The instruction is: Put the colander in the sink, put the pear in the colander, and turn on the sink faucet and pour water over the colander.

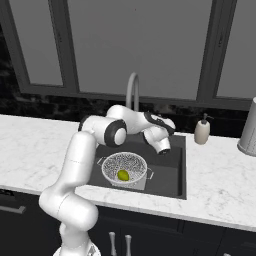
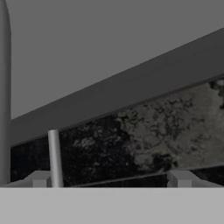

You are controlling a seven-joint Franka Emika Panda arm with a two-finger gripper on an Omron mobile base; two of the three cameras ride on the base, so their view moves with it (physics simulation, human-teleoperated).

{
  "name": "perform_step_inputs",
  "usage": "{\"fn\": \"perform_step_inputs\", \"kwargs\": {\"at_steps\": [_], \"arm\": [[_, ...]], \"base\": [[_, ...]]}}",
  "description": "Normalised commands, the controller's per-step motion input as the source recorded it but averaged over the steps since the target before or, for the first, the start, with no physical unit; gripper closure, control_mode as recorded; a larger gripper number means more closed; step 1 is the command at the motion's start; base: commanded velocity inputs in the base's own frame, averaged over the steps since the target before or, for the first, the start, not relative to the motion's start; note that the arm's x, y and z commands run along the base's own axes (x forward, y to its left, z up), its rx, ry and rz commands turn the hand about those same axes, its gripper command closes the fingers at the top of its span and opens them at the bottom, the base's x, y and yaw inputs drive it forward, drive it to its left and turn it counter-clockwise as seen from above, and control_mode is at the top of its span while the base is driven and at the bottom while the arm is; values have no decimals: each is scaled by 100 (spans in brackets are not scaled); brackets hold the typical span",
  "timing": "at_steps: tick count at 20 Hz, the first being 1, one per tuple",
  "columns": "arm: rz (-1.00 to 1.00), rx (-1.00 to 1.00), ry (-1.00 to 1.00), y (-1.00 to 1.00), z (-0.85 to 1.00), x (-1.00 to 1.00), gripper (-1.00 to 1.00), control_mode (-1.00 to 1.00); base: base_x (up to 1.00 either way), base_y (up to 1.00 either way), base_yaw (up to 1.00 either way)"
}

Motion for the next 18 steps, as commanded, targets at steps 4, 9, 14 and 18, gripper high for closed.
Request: {"fn": "perform_step_inputs", "kwargs": {"at_steps": [4, 9, 14, 18], "arm": [[-1, 0, 2, 5, 0, 6, -100, -100], [-2, 0, 2, 1, 3, 0, -100, -100], [-4, 0, 1, 0, 12, 0, -100, -100], [-1, 0, 1, -25, 9, 0, -100, -100]], "base": [[0, 0, 0], [0, 0, 0], [0, 0, 0], [0, 0, 0]]}}
